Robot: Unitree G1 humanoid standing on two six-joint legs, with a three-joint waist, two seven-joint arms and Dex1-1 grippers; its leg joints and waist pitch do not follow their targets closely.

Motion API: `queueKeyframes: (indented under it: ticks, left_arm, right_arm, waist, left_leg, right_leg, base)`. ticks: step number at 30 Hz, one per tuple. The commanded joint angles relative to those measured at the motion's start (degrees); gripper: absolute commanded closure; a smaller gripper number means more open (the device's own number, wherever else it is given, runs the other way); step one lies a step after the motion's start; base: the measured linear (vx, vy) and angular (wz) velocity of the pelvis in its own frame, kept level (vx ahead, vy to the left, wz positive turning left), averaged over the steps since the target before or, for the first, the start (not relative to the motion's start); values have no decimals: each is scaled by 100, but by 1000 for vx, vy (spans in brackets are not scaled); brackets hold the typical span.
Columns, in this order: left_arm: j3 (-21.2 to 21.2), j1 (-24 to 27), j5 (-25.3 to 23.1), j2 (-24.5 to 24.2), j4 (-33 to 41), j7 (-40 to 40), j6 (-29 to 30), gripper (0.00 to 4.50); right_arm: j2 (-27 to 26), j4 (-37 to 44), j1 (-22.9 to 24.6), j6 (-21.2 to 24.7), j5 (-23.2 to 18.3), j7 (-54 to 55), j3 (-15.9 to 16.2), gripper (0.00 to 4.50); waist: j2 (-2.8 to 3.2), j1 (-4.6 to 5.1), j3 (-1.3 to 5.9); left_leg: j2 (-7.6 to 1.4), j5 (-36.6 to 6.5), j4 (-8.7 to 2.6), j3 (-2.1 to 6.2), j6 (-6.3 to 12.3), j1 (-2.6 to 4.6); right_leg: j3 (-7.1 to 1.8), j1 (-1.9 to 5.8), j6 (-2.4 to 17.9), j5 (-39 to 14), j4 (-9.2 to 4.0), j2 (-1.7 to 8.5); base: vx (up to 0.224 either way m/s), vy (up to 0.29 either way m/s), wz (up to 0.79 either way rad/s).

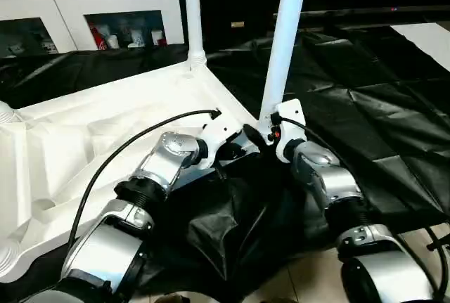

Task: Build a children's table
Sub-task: Rotate leg to tighten

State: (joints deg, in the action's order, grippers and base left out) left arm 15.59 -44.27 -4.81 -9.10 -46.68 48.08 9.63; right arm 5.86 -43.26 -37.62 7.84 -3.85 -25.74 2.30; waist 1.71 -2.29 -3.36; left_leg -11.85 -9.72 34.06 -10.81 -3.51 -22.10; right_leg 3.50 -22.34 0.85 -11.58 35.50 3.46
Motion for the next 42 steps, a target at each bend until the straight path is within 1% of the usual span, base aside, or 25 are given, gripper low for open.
queueKeyframes:
  ticks: [1, 2, 3, 4, 5, 7, 9, 11, 13, 17, 18, 21, 22, 23, 24, 29, 30, 32, 33, 35, 36, 37, 38, 39, 42]
  left_arm:
    - [99, 58, 171, 45, 349, 398, -343, 450]
    - [120, 111, 179, -36, 403, 557, -379, 450]
    - [165, 169, 177, -160, 468, 772, -429, 450]
    - [165, 169, 177, -160, 468, 772, -429, 450]
    - [186, 209, 198, -231, 519, 921, -472, 450]
    - [221, 343, 306, -433, 708, 1418, -659, 450]
    - [234, 393, 352, -504, 789, 1591, -715, 450]
    - [297, 515, 425, -708, 1046, 2043, -724, 450]
    - [321, 563, 440, -791, 1148, 2203, -696, 450]
    - [381, 679, 458, -996, 1332, 2516, -689, 450]
    - [391, 712, 463, -1047, 1368, 2596, -691, 450]
    - [383, 744, 478, -1083, 1404, 2659, -693, 450]
    - [378, 767, 495, -1097, 1448, 2688, -669, 450]
    - [377, 785, 506, -1110, 1489, 2721, -642, 450]
    - [375, 799, 516, -1116, 1519, 2741, -619, 450]
    - [369, 819, 530, -1111, 1583, 2759, -545, 450]
    - [343, 791, 513, -1058, 1534, 2654, -511, 450]
    - [240, 724, 546, -886, 1433, 2381, -497, 450]
    - [236, 722, 547, -881, 1430, 2372, -496, 450]
    - [37, 508, 515, -509, 1153, 1618, -279, 450]
    - [-29, 392, 459, -349, 992, 1254, -193, 450]
    - [-44, 307, 401, -264, 867, 1043, -156, 450]
    - [-58, 233, 352, -189, 753, 851, -137, 450]
    - [-99, 115, 300, -67, 577, 543, -75, 450]
    - [-209, -151, 225, 206, 209, -136, 82, 450]
  right_arm:
    - [-26, 206, 151, 40, -38, -711, 378, 64]
    - [138, 438, 259, 95, -83, -1113, 468, 64]
    - [416, 770, 428, 101, -65, -1664, 674, 64]
    - [416, 770, 428, 101, -65, -1664, 674, 64]
    - [575, 950, 525, 92, -57, -1945, 783, 64]
    - [1002, 1355, 746, 84, -113, -2667, 963, 64]
    - [1123, 1453, 799, 71, -123, -2835, 1004, 64]
    - [1395, 1661, 899, 80, -164, -3206, 1051, 64]
    - [1484, 1772, 950, 126, -203, -3345, 1047, 64]
    - [1690, 2088, 1111, 261, -319, -3638, 1050, 64]
    - [1715, 2171, 1159, 320, -371, -3698, 1040, 90]
    - [1730, 2254, 1213, 359, -410, -3751, 1029, 103]
    - [1732, 2280, 1240, 342, -406, -3750, 1027, 116]
    - [1725, 2307, 1266, 365, -421, -3767, 1019, 116]
    - [1705, 2319, 1288, 374, -427, -3762, 1016, 141]
    - [1632, 2413, 1348, 525, -515, -3746, 1003, 163]
    - [1569, 2393, 1351, 548, -513, -3654, 983, 173]
    - [1385, 2264, 1319, 619, -395, -3230, 928, 173]
    - [1380, 2260, 1318, 621, -391, -3216, 926, 174]
    - [940, 1819, 1154, 757, -124, -2121, 753, 176]
    - [735, 1583, 1056, 817, -34, -1619, 657, 176]
    - [602, 1445, 993, 797, -40, -1409, 604, 177]
    - [482, 1327, 935, 757, -41, -1210, 561, 177]
    - [291, 1141, 836, 735, -53, -887, 484, 177]
    - [-150, 702, 564, 679, -98, -88, 275, 177]
  waist:
    - [-40, -30, 431]
    - [-39, -38, 432]
    - [-7, -46, 438]
    - [-35, -66, 439]
    - [-23, -66, 433]
    - [-22, -97, 423]
    - [-22, -122, 419]
    - [-13, -134, 418]
    - [-6, -143, 414]
    - [2, -168, 411]
    - [-7, -188, 416]
    - [-2, -213, 427]
    - [-3, -233, 428]
    - [-5, -247, 427]
    - [-13, -246, 427]
    - [-9, -251, 427]
    - [-14, -249, 427]
    - [-13, -245, 424]
    - [-12, -235, 419]
    - [-15, -206, 412]
    - [-30, -172, 398]
    - [-40, -123, 394]
    - [-35, -115, 401]
    - [-22, -81, 398]
    - [-13, -60, 435]
  left_leg:
    - [-139, -764, -334, 76, 410, 88]
    - [-148, -738, -331, 73, 458, 90]
    - [-149, -734, -326, 79, 475, 96]
    - [-156, -738, -324, 74, 505, 92]
    - [-167, -769, -327, 69, 510, 104]
    - [-174, -868, -333, 69, 492, 111]
    - [-184, -927, -337, 64, 469, 120]
    - [-191, -999, -345, 69, 410, 125]
    - [-195, -1036, -350, 63, 379, 135]
    - [-206, -1082, -367, 72, 321, 150]
    - [-208, -1048, -364, 70, 316, 147]
    - [-198, -934, -352, 65, 335, 138]
    - [-196, -933, -350, 61, 329, 146]
    - [-200, -927, -353, 65, 321, 141]
    - [-196, -927, -354, 64, 318, 138]
    - [-195, -942, -356, 64, 301, 143]
    - [-189, -934, -351, 61, 293, 139]
    - [-187, -938, -354, 65, 272, 139]
    - [-186, -943, -358, 65, 257, 141]
    - [-176, -1013, -362, 64, 182, 144]
    - [-153, -1078, -366, 67, 98, 150]
    - [-134, -1162, -372, 79, -10, 152]
    - [-139, -1153, -367, 83, -20, 155]
    - [-132, -1137, -362, 79, -2, 144]
    - [-123, -895, -349, 81, 54, 129]
  right_leg:
    - [-259, 322, 1501, -176, -394, 452]
    - [-265, 321, 1496, -113, -392, 455]
    - [-261, 320, 1502, -79, -382, 454]
    - [-254, 339, 1483, -39, -383, 441]
    - [-259, 313, 1504, -56, -386, 446]
    - [-255, 307, 1494, -243, -406, 444]
    - [-260, 288, 1490, -369, -413, 447]
    - [-261, 290, 1481, -497, -420, 453]
    - [-264, 261, 1487, -554, -420, 443]
    - [-262, 255, 1459, -640, -422, 442]
    - [-267, 258, 1445, -571, -413, 443]
    - [-267, 252, 1452, -443, -398, 445]
    - [-267, 244, 1453, -438, -400, 444]
    - [-268, 251, 1442, -436, -398, 449]
    - [-267, 251, 1431, -433, -396, 445]
    - [-266, 251, 1415, -478, -400, 448]
    - [-268, 251, 1405, -510, -403, 449]
    - [-266, 246, 1389, -570, -410, 450]
    - [-268, 241, 1384, -594, -412, 447]
    - [-268, 231, 1358, -743, -423, 444]
    - [-267, 218, 1354, -943, -449, 453]
    - [-263, 231, 1266, -1266, -479, 457]
    - [-269, 235, 1248, -1273, -479, 468]
    - [-276, 232, 1231, -1219, -487, 452]
    - [-275, 252, 1294, -764, -441, 445]
  base:
    - [0, 0, 0]
    - [0, 0, 0]
    - [0, 0, 0]
    - [0, 0, 0]
    - [0, 0, 0]
    - [0, 0, 0]
    - [0, 0, 0]
    - [0, 0, 0]
    - [0, 0, 0]
    - [0, 0, 0]
    - [0, 0, 0]
    - [0, 0, 0]
    - [0, 0, 0]
    - [0, 0, 0]
    - [0, 0, 0]
    - [0, 0, 0]
    - [0, 0, 0]
    - [0, 0, 0]
    - [0, 0, 0]
    - [0, 0, 0]
    - [0, 0, 0]
    - [0, 0, 0]
    - [0, 0, 0]
    - [0, 0, 0]
    - [0, 0, 0]
